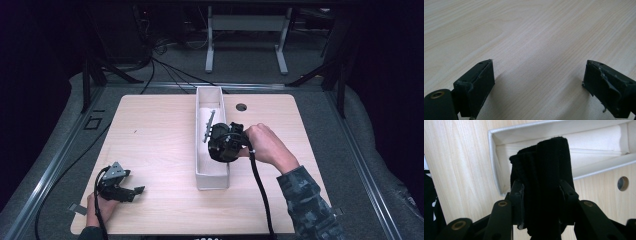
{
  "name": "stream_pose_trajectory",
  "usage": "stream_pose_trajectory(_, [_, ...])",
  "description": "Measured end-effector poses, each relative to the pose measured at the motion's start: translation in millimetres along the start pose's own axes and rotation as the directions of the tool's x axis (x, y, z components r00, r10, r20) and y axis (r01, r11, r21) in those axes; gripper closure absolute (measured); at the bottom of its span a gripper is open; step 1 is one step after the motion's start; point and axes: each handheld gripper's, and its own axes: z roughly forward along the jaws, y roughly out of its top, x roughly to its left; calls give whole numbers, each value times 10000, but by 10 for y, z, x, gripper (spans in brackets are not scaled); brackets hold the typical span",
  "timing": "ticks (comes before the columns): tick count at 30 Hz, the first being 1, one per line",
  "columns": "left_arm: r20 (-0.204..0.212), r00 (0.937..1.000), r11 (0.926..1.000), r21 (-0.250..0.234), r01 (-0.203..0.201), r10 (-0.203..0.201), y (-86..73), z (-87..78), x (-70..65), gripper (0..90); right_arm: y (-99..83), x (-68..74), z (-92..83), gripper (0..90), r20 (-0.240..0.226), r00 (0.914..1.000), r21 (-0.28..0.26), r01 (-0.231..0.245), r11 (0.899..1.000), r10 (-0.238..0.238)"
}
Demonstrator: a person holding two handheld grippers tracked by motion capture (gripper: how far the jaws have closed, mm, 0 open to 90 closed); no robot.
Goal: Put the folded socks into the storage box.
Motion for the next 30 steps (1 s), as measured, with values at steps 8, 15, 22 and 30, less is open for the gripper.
stream_pose_trajectory(8, [-8, 10000, 10000, 1, -4, 4, 0, 0, -1, 98, 114, -28, 149, 628, -582, 9983, 6, -34, 10000, 35])
stream_pose_trajectory(15, [-22, 10000, 10000, -6, 27, -27, -1, 0, -1, 98, 182, -25, 306, 627, -1040, 9946, 63, -59, 10000, 66])
stream_pose_trajectory(22, [-22, 10000, 10000, -1, 14, -14, -1, 0, -1, 98, 232, 21, 454, 623, -1404, 9900, 221, -69, 9997, 99])
stream_pose_trajectory(30, [-22, 10000, 10000, -1, 18, -18, -1, 0, -1, 98, 245, 60, 592, 615, -1691, 9855, 486, -88, 9988, 169])
